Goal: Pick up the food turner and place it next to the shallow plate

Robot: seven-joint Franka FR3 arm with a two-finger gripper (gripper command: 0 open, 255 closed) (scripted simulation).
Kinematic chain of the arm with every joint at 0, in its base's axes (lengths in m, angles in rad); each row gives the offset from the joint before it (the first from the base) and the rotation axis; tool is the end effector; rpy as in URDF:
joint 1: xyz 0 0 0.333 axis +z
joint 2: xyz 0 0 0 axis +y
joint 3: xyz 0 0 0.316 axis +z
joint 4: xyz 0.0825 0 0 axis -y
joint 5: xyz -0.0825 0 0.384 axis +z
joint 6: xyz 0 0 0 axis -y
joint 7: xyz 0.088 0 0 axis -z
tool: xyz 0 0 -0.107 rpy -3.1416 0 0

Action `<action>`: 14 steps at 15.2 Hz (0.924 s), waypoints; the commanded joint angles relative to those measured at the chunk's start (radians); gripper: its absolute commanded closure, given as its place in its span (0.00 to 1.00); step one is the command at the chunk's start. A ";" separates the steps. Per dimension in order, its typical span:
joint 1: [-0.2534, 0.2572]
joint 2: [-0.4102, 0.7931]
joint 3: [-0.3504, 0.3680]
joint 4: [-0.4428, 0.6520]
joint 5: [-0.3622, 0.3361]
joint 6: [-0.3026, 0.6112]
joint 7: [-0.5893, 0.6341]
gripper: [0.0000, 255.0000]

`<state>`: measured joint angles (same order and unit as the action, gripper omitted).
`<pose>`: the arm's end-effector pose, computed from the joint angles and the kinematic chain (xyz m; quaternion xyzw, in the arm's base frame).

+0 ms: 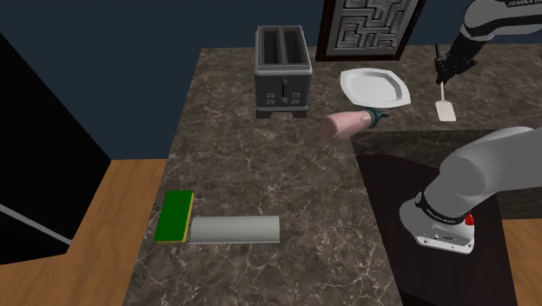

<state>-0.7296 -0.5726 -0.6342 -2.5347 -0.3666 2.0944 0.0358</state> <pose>0.0630 -0.3978 0.4333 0.8384 -0.5440 0.0283 0.0173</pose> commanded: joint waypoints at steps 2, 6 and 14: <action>0.017 0.082 -0.084 0.080 0.015 0.018 -0.088 1.00; 0.048 0.179 -0.179 0.157 0.054 0.048 -0.185 1.00; 0.068 0.244 -0.230 0.093 0.073 0.172 -0.207 1.00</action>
<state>-0.6638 -0.3386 -0.8541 -2.4333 -0.2970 2.2476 -0.1645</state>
